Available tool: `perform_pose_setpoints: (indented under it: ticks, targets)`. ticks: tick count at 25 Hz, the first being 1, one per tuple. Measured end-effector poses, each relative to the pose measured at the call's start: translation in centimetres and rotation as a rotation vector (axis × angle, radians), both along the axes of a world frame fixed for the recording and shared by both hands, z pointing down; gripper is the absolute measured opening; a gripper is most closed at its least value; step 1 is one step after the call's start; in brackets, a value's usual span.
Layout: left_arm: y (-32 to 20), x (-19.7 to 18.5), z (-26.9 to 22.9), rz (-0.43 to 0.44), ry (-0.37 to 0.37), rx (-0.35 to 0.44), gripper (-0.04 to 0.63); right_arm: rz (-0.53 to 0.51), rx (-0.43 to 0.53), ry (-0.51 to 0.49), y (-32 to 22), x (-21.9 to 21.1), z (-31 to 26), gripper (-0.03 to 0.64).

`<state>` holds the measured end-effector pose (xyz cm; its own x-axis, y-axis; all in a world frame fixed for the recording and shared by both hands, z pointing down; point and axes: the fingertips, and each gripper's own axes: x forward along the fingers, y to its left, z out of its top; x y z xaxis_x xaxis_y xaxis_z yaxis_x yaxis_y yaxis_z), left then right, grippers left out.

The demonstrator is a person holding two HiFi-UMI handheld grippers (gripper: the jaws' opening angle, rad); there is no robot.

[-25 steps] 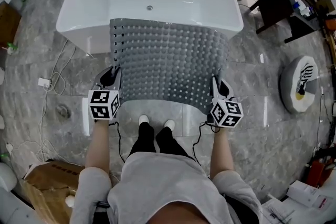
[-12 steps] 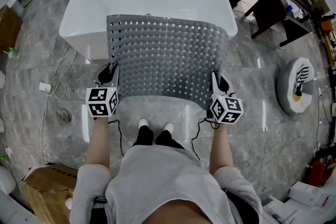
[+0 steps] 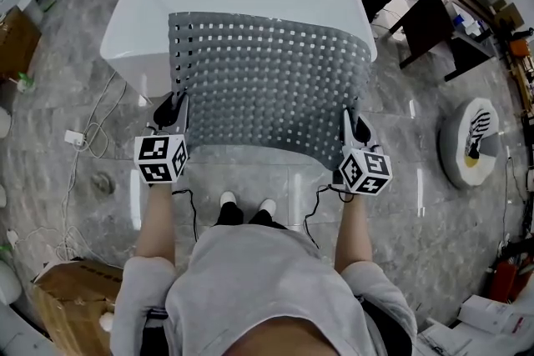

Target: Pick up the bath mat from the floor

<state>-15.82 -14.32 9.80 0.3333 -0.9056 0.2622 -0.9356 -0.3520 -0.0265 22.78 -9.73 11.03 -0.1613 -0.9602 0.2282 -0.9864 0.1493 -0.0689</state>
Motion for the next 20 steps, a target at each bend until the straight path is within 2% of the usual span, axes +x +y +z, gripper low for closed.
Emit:
perform_pose_setpoints:
  ticks: [13, 20]
  targets:
    - [0.6, -1.4, -4.9, -0.037, 0.029, 0.129, 0.066, -0.019, 0.108, 0.033, -0.3, -0.9, -4.5, 0.035]
    - [0.7, -1.8, -5.6, -0.037, 0.041, 0.153, 0.066, -0.009, 0.146, 0.048, -0.2, -1.3, -5.5, 0.04]
